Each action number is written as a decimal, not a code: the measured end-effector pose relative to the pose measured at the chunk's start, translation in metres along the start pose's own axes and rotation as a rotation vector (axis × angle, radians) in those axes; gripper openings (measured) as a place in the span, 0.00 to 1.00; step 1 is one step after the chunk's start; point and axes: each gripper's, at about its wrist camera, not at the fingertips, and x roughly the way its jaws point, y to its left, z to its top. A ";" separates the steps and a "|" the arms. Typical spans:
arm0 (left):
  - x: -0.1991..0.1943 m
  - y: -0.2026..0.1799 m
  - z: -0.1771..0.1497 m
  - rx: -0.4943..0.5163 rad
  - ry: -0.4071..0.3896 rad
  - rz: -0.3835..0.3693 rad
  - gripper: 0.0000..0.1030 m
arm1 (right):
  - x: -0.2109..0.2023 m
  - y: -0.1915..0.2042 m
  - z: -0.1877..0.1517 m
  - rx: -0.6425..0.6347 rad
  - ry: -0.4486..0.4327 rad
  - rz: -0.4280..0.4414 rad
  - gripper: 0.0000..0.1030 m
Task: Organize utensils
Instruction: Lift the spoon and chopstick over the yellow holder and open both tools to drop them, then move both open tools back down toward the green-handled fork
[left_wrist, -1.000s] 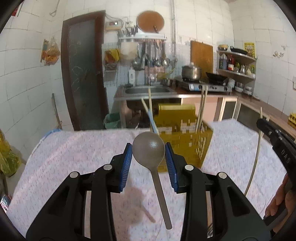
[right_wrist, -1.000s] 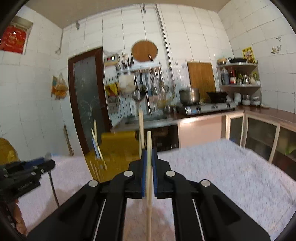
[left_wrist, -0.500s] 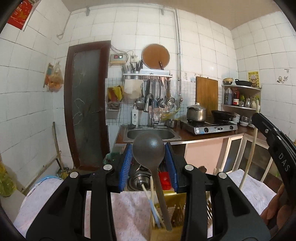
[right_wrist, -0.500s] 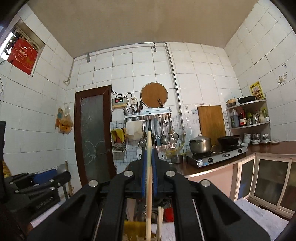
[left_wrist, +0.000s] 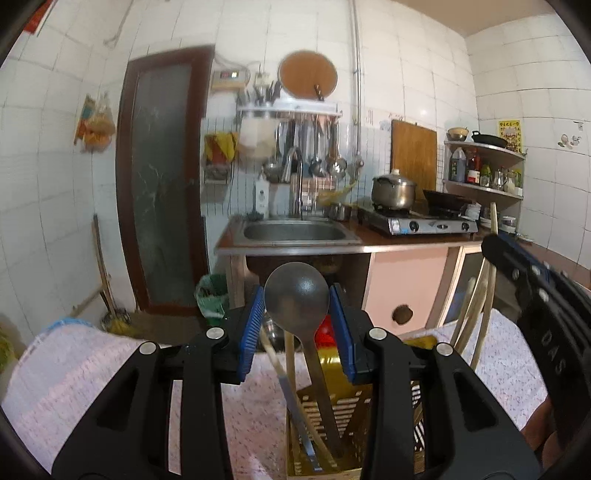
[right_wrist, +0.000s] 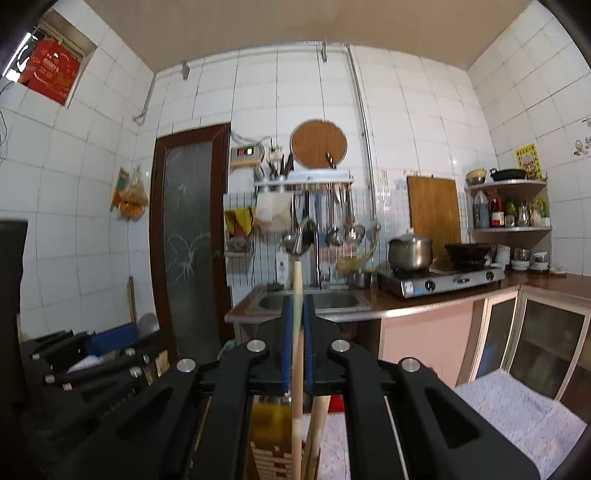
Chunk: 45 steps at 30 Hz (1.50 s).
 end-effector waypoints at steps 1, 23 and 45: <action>0.002 0.001 -0.003 -0.005 0.009 -0.002 0.34 | 0.001 -0.001 -0.003 0.001 0.009 0.000 0.06; -0.111 0.063 -0.005 -0.059 0.108 0.037 0.95 | -0.067 -0.028 0.013 0.004 0.278 -0.107 0.81; -0.130 0.069 -0.150 -0.049 0.438 0.025 0.95 | -0.132 -0.052 -0.120 0.052 0.636 -0.174 0.81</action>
